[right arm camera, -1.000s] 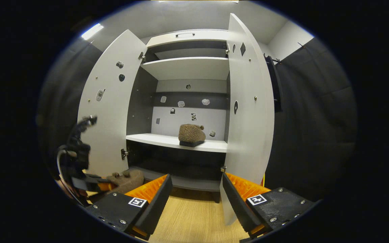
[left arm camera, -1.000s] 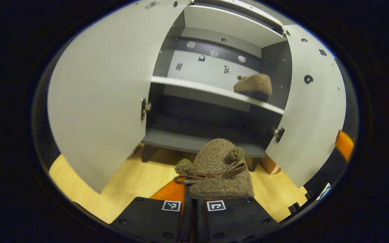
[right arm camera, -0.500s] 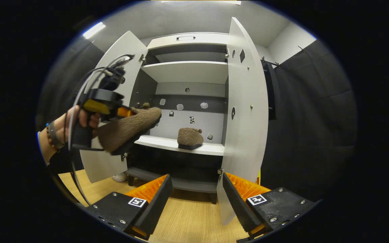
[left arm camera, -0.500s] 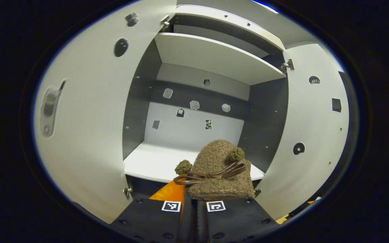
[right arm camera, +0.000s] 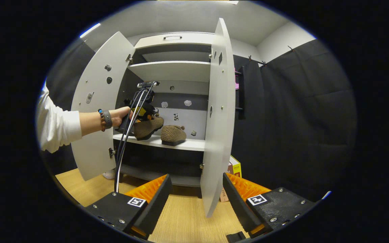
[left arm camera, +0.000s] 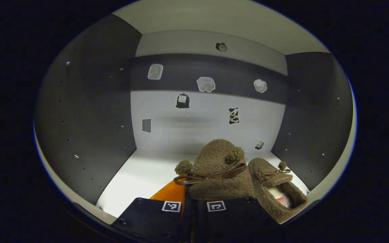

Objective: Grab one shoe with the right hand and put it into the shoe cabinet, grab the other shoe with the left hand and put it into the shoe cabinet; then close the right door with the right hand and the left door with the left hand.

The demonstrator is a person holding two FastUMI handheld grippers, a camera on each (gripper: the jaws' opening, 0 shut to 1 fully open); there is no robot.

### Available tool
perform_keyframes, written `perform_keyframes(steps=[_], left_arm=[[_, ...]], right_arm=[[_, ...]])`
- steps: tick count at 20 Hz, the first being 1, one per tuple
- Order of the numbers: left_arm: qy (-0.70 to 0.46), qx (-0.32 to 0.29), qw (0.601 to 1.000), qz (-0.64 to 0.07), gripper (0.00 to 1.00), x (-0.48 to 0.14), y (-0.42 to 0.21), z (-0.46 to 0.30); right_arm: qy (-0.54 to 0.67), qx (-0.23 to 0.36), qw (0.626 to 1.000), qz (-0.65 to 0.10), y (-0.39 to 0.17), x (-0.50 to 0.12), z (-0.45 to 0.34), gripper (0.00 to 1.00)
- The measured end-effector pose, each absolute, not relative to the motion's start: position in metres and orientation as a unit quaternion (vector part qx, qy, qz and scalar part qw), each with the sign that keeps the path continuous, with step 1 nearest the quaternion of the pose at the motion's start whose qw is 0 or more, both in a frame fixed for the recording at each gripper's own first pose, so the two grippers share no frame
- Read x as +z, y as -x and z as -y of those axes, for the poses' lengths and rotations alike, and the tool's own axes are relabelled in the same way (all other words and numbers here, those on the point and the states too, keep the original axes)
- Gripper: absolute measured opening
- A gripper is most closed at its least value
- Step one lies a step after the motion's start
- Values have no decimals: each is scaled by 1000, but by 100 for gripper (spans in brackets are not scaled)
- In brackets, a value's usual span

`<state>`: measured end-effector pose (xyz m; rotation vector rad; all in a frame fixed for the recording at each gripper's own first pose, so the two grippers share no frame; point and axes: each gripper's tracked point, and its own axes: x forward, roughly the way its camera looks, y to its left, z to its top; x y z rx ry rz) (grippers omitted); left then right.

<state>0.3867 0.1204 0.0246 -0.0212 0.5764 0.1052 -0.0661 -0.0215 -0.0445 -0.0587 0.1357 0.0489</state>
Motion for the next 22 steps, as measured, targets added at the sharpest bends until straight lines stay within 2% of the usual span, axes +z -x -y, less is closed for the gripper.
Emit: perform_keyframes(steps=[3, 5, 6, 7, 10, 11, 12, 15, 20, 22], left_arm=[[-6, 64, 945, -319, 14, -2, -396, -130], [-17, 82, 938, -336, 27, -12, -395, -138], [-14, 82, 940, -332, 33, -12, -393, -137], [-7, 85, 941, -329, 35, -11, -394, -137], [10, 77, 942, -327, 53, -11, -393, -137], [7, 74, 942, -326, 55, -9, -392, -138], [2, 72, 943, -325, 70, -6, -391, -140], [8, 68, 945, -321, 99, 4, -384, -141], [45, 17, 951, -306, 97, 36, -354, -121], [42, 0, 964, -264, 97, 70, -340, -115]], right_arm=[[38, 9, 997, -65, 68, -48, 39, 94], [35, 6, 997, -64, 68, -49, 44, 98], [33, 5, 997, -65, 66, -50, 46, 94], [31, 3, 998, -63, 64, -51, 47, 94], [22, 7, 998, -57, 56, -50, 45, 94], [23, 9, 998, -53, 53, -49, 44, 94], [24, 11, 998, -50, 52, -48, 43, 94], [24, 19, 998, -46, 46, -49, 41, 94], [17, 32, 999, -40, 37, -48, 36, 94], [16, 40, 998, -37, 34, -45, 32, 94]])
